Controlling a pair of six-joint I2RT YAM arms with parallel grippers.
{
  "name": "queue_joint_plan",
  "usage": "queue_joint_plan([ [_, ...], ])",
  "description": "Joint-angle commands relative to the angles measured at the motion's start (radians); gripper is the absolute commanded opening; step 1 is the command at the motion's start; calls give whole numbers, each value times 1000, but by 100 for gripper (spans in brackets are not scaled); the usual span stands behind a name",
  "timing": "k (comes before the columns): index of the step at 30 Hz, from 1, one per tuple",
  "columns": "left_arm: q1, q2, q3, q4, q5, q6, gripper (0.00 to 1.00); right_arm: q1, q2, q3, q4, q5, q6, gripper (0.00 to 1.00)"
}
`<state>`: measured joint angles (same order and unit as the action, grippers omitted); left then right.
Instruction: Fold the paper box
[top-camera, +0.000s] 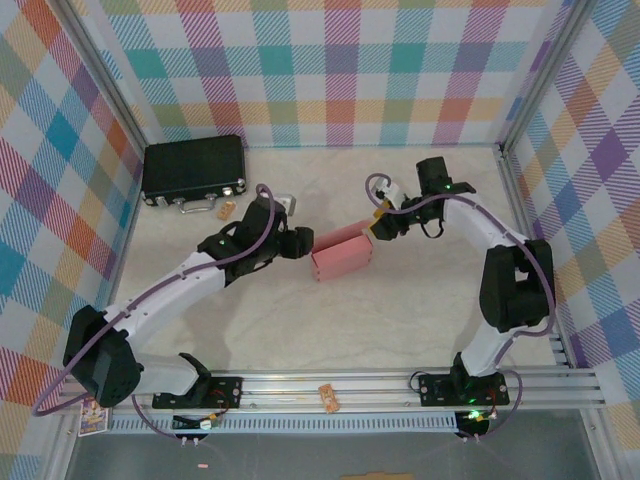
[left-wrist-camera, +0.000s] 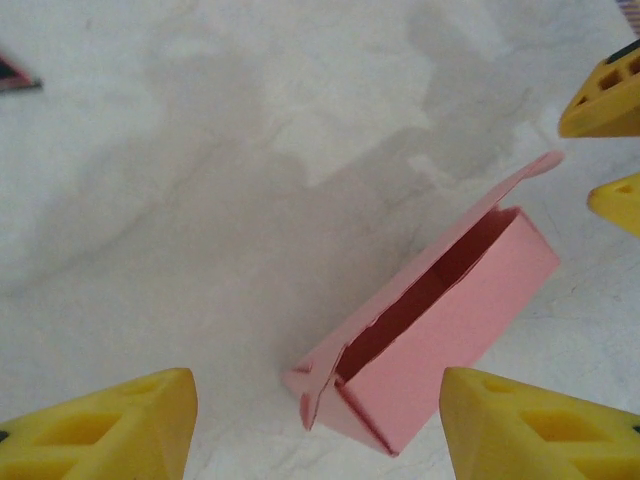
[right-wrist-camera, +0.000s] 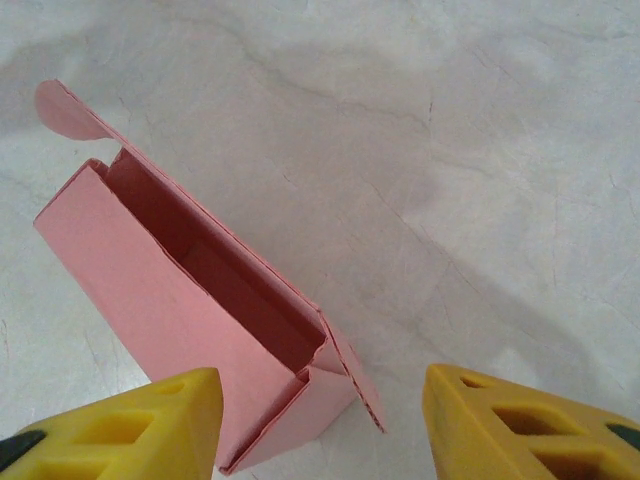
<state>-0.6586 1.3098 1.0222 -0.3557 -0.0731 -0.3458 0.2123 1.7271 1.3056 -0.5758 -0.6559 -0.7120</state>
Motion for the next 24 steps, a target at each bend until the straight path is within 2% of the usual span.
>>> queue_joint_plan([
  [1, -6, 5, -15, -34, -15, -91, 65, 8, 16, 39, -32, -36, 13, 56],
  [7, -5, 73, 0, -14, 35, -93, 64, 16, 41, 77, -70, -57, 37, 53],
  [11, -4, 113, 21, -5, 61, -91, 56, 22, 56, 98, -97, -62, 44, 48],
  [19, -4, 147, 38, 19, 100, -88, 46, 41, 83, 111, -128, -75, 35, 46],
  [24, -4, 154, 45, 26, 106, -93, 39, 47, 87, 114, -135, -77, 51, 39],
])
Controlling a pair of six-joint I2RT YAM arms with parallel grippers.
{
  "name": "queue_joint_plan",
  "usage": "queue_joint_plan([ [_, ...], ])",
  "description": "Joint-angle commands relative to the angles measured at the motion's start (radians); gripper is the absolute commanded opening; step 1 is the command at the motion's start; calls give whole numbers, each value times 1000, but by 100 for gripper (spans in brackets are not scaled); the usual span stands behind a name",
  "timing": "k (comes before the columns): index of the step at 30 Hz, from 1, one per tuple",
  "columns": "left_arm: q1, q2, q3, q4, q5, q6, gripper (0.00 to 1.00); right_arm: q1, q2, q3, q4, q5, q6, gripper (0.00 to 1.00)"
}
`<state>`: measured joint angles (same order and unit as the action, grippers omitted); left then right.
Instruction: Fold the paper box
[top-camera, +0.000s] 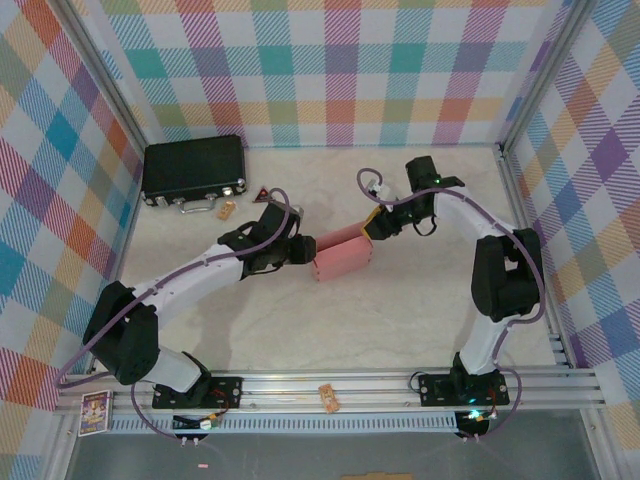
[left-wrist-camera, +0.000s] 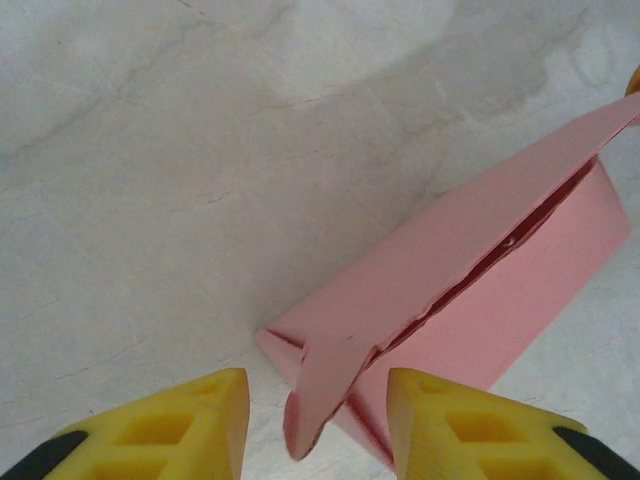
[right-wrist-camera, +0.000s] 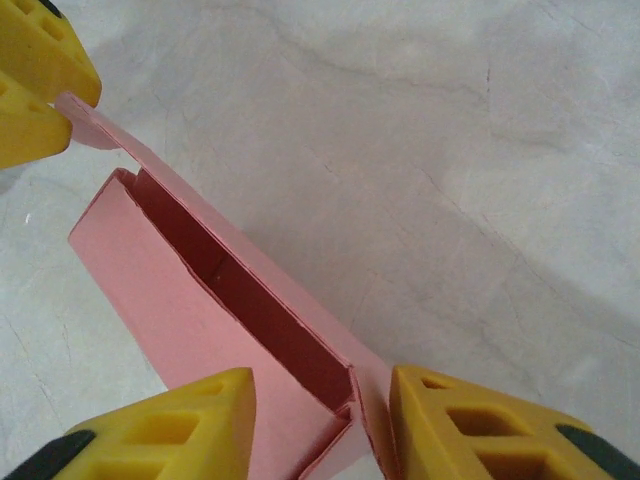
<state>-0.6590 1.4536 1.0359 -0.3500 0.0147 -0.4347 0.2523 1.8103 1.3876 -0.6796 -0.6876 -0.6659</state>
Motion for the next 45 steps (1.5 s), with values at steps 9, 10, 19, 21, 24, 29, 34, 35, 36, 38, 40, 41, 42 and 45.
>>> queue_joint_plan([
  [9, -4, 28, 47, 8, 24, -21, 27, 14, -27, 11, -2, 26, 69, 35],
  [10, -3, 29, 49, 6, 22, -24, 26, 17, -30, 5, 1, 35, 76, 33],
  [19, -4, 39, 66, -33, 21, -29, 23, 31, -69, -51, 58, 93, 117, 32],
  [21, -4, 38, 72, -44, 13, -32, 22, 31, -77, -56, 64, 105, 124, 32],
  [24, -3, 40, 73, -50, 11, -38, 22, 31, -83, -58, 66, 121, 134, 30],
  [29, -4, 55, 78, -51, 22, -53, 18, 32, -91, -67, 68, 129, 156, 22],
  [34, -4, 78, 79, -37, 39, -89, 11, 43, -106, -89, 96, 140, 211, 13],
  [35, -5, 82, 79, -35, 39, -94, 10, 47, -107, -94, 101, 141, 223, 12],
  [36, -5, 85, 81, -33, 40, -98, 10, 50, -109, -97, 105, 140, 238, 11],
  [38, -5, 87, 82, -32, 39, -104, 10, 57, -111, -106, 113, 150, 264, 8],
  [40, -7, 89, 82, -29, 37, -108, 9, 64, -115, -115, 124, 163, 290, 6],
  [41, -7, 89, 82, -26, 39, -110, 9, 67, -116, -120, 128, 166, 299, 6],
  [42, -8, 91, 82, -25, 42, -112, 9, 71, -119, -128, 134, 171, 313, 5],
  [45, -11, 93, 77, -21, 44, -120, 8, 83, -129, -147, 148, 197, 363, 5],
])
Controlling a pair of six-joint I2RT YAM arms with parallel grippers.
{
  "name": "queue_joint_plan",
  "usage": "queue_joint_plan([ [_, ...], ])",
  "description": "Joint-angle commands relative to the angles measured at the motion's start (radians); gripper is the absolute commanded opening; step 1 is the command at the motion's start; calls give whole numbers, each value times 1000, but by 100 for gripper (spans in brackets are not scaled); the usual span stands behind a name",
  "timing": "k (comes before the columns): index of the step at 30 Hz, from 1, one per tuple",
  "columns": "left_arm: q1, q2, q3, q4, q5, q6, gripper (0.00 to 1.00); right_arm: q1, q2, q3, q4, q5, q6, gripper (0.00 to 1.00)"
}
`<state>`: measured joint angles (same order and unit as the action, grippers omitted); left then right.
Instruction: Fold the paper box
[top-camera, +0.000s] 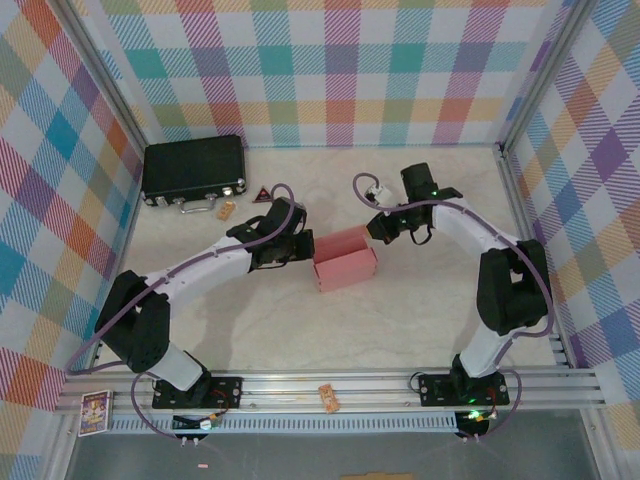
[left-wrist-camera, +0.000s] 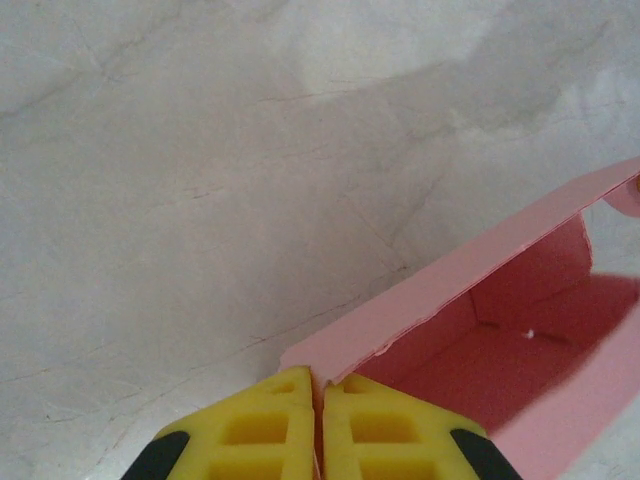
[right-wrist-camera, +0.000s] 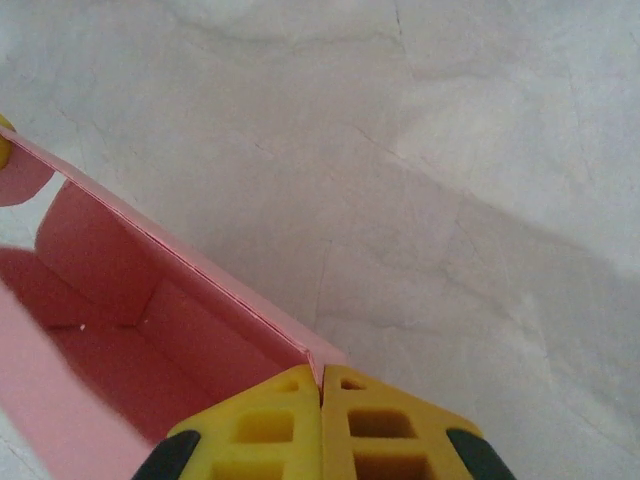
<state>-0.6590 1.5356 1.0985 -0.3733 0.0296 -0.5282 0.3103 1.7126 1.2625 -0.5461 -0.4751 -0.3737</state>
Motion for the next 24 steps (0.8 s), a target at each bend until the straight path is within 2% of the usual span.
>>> queue_joint_plan([
  [1, -12, 11, 11, 4, 24, -35, 8, 29, -35, -27, 15, -9, 83, 5],
  [7, -16, 8, 8, 14, 26, -38, 8, 46, -77, -88, 77, 26, 124, 6],
  [10, -17, 5, 8, 13, 26, -36, 8, 47, -88, -97, 87, 38, 127, 12],
  [11, -17, 2, 6, 12, 24, -36, 8, 47, -94, -102, 92, 48, 130, 17],
  [14, -17, -6, 4, 11, 21, -33, 8, 47, -116, -109, 103, 65, 128, 22],
  [18, -17, -14, -1, 10, 19, -29, 8, 47, -132, -112, 103, 74, 122, 22],
  [21, -17, -21, -5, 14, 21, -25, 8, 47, -141, -116, 99, 77, 119, 31],
  [22, -17, -23, -6, 15, 20, -26, 8, 47, -146, -121, 100, 83, 120, 37],
  [24, -17, -25, -12, 16, 14, -25, 8, 46, -158, -134, 112, 103, 125, 40],
])
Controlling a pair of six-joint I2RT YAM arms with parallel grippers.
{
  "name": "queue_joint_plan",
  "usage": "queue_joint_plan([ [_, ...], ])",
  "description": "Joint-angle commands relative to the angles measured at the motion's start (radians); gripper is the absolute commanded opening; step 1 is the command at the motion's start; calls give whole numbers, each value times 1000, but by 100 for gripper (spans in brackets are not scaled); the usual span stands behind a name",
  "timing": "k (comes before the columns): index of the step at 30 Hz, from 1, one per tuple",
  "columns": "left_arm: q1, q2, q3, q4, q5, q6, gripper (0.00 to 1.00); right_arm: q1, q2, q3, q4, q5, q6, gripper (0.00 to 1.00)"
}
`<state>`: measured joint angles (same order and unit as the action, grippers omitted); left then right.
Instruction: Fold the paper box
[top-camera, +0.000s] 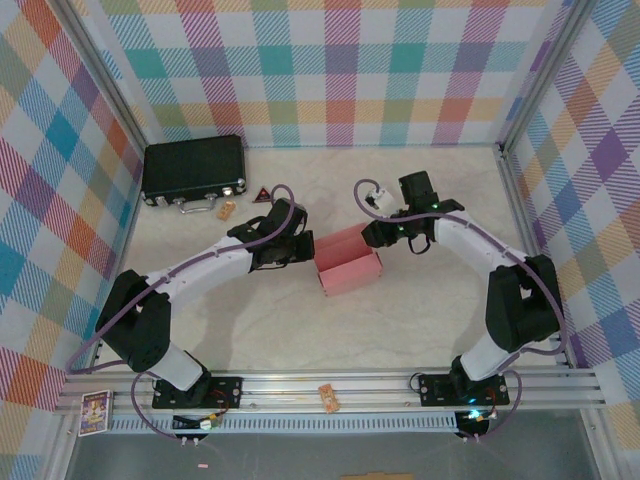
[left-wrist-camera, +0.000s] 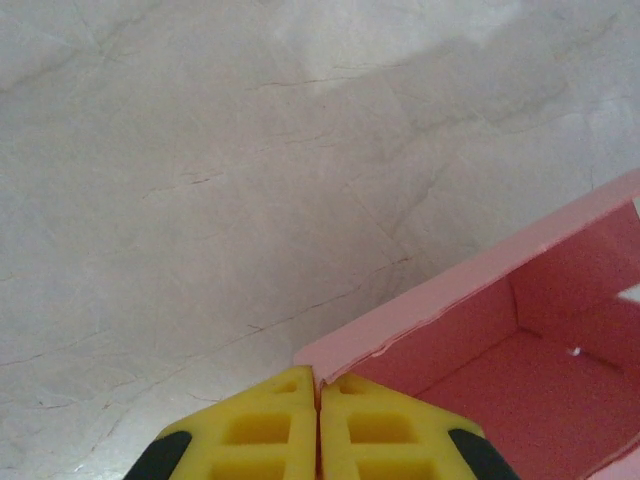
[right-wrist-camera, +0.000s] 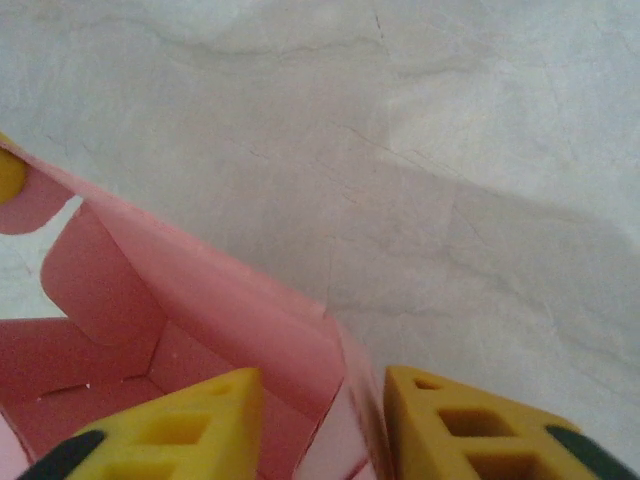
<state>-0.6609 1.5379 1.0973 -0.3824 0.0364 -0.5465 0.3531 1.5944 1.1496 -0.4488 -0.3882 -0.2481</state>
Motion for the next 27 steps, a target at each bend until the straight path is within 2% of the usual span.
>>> queue_joint_plan([
  [1, -16, -30, -12, 26, 10, -5, 8, 3, -49, -28, 18, 27, 3, 41],
  [6, -15, -38, -22, 43, 20, -3, 9, -5, -95, -61, 51, 80, 24, 48],
  [14, -15, -44, -33, 71, 43, 4, 10, -21, -134, -79, 47, 147, 52, 50],
  [21, -16, -35, -31, 78, 61, 16, 10, -29, -254, -156, 1, 181, 101, 49],
  [23, -16, -33, -30, 80, 67, 16, 10, -31, -276, -207, -2, 176, 130, 46],
  [27, -16, -22, -29, 96, 84, 20, 10, -32, -258, -306, 77, 126, 257, 30],
])
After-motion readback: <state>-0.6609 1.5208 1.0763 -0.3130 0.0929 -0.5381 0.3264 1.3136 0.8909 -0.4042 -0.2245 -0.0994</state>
